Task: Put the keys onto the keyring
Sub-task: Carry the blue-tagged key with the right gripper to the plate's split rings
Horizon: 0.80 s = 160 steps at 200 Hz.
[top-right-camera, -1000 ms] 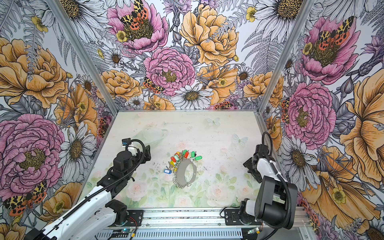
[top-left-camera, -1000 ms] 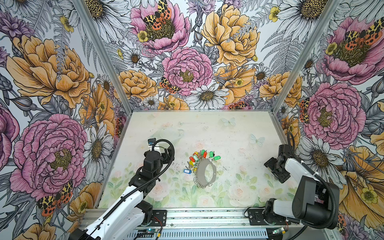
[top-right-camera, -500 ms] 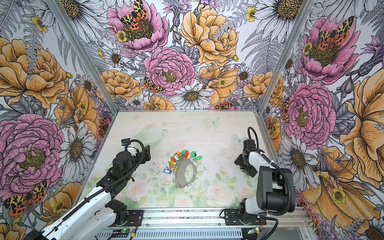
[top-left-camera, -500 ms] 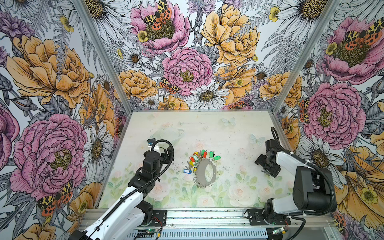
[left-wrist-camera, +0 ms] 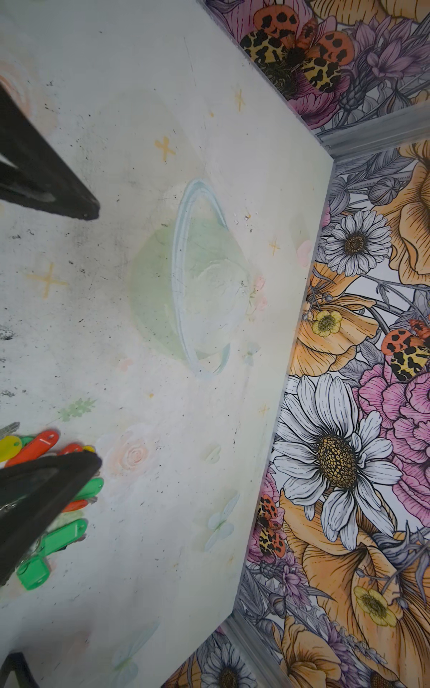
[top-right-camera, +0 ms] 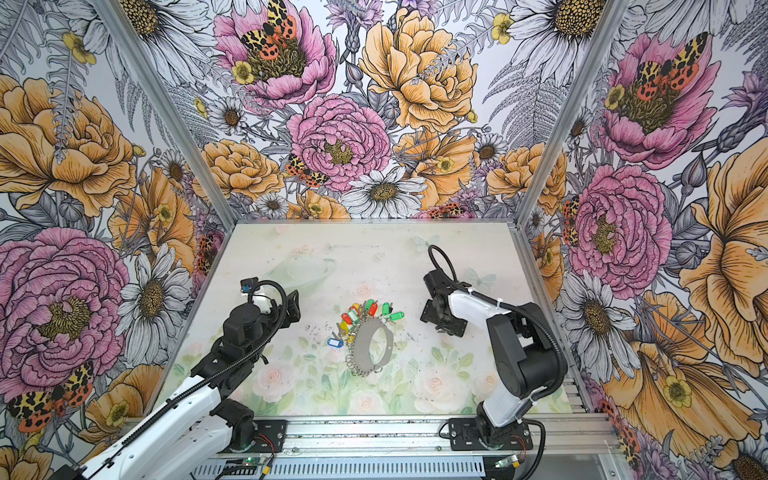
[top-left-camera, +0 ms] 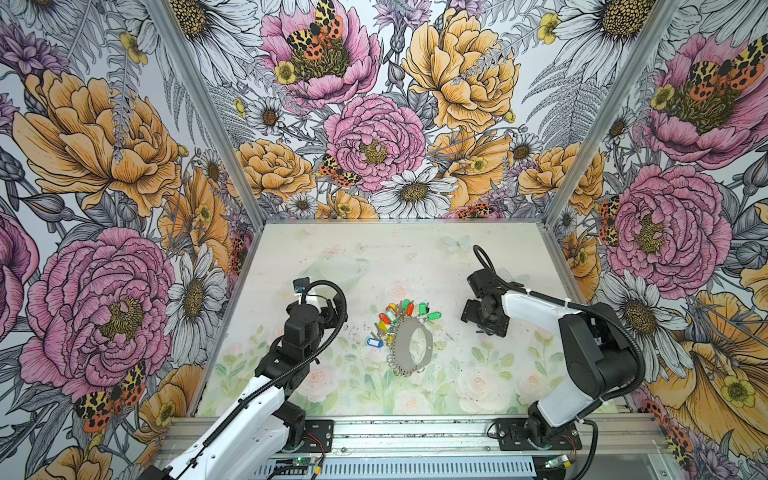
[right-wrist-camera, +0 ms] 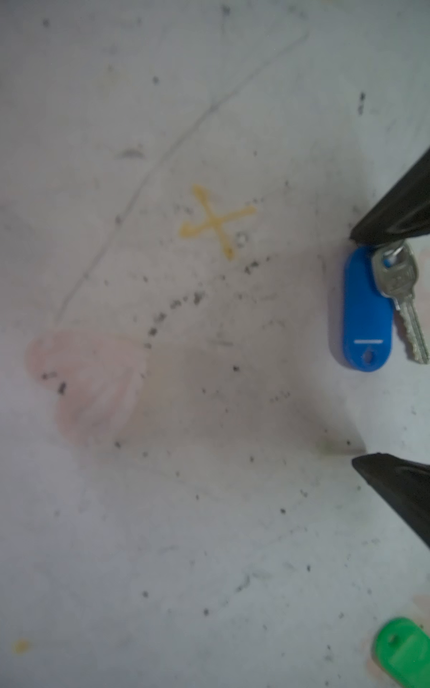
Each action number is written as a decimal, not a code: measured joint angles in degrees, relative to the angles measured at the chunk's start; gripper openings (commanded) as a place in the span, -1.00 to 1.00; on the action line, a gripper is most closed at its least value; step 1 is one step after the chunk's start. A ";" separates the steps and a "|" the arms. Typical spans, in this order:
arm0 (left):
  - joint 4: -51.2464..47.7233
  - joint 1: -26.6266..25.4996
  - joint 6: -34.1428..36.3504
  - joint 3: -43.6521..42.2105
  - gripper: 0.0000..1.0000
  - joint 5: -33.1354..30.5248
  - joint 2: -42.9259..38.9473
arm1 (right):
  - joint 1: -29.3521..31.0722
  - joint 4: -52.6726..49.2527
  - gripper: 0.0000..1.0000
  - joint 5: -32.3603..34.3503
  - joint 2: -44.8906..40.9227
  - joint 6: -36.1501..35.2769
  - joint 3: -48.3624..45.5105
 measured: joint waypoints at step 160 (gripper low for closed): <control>0.00 0.33 -0.04 0.00 0.97 0.26 3.93 | 22.95 0.07 0.40 -1.42 -8.20 -8.94 3.67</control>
